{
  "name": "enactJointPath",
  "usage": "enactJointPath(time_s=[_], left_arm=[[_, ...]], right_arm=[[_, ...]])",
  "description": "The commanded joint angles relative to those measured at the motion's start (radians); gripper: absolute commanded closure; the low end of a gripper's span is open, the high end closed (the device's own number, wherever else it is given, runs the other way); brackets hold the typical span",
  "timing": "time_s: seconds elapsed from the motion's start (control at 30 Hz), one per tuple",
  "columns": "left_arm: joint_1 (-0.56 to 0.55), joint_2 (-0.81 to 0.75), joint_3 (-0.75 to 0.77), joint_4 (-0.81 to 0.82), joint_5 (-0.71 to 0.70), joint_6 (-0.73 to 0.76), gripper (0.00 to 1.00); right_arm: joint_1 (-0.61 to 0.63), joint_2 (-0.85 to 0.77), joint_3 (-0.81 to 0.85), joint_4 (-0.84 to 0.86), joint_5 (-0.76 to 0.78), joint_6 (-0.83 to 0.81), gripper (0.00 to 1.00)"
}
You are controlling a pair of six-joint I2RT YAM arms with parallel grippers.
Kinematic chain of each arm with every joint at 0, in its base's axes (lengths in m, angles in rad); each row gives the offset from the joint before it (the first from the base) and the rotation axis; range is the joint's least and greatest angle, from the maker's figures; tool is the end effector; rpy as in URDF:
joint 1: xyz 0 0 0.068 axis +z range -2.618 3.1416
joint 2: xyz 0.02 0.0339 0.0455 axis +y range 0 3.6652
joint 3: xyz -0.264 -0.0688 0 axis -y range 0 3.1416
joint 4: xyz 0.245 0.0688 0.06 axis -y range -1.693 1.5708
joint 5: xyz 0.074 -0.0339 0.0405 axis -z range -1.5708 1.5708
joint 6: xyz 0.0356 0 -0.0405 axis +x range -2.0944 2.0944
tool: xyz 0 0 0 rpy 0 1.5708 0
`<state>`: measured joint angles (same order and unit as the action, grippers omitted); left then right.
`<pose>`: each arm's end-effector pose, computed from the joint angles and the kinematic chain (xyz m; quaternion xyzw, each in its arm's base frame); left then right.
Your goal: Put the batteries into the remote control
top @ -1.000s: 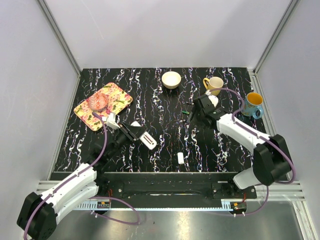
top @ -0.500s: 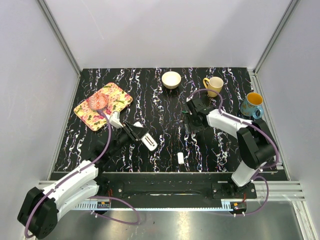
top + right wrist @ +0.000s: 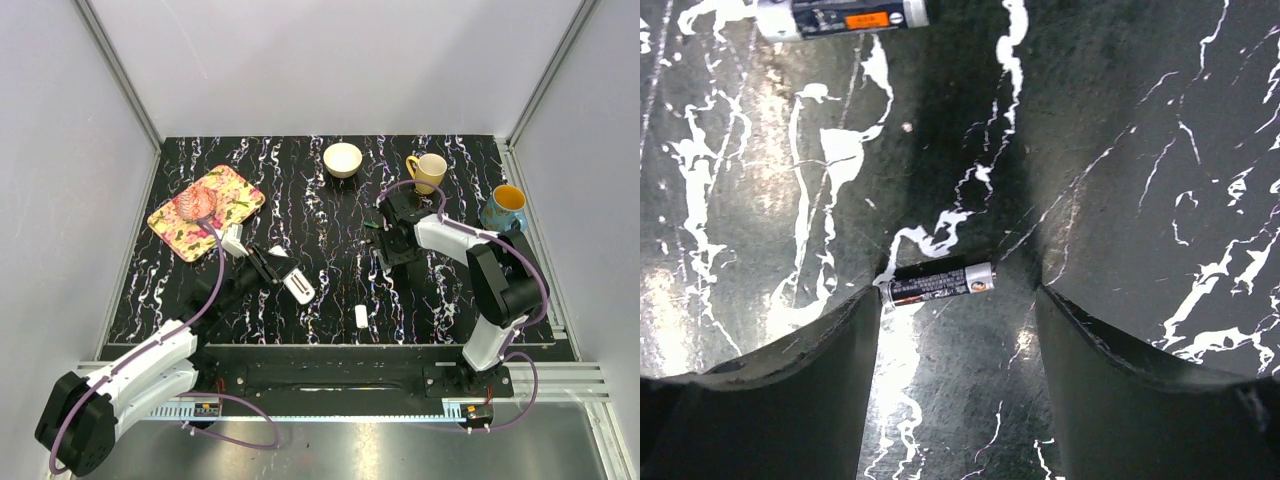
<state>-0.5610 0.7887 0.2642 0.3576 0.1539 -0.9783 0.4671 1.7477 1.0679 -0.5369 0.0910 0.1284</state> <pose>0.1527 -0.1024 0.2119 -0.1091 0.7551 -0.4902 0.4215 0.2985 0.1469 0.1634 -0.1578 0.9706 0.0088 0.1813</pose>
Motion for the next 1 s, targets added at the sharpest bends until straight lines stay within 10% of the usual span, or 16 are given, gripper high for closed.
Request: enactJointPath(time_s=[0.0,0.4,0.97], left_arm=[[-0.007,0.007,0.052,0.064,0.019,0.012,1.00],[-0.010,0.037,0.040,0.099,0.027,0.006,1.00],[-0.010,0.006,0.030,0.096,0.016,0.003,1.00]], right_arm=[[-0.016,0.019,0.044,0.008,-0.039,-0.029,0.33],[-0.016,0.045,0.053,0.006,-0.051,-0.038,0.38],[-0.016,-0.036,0.035,0.009,0.007,0.170,0.87]])
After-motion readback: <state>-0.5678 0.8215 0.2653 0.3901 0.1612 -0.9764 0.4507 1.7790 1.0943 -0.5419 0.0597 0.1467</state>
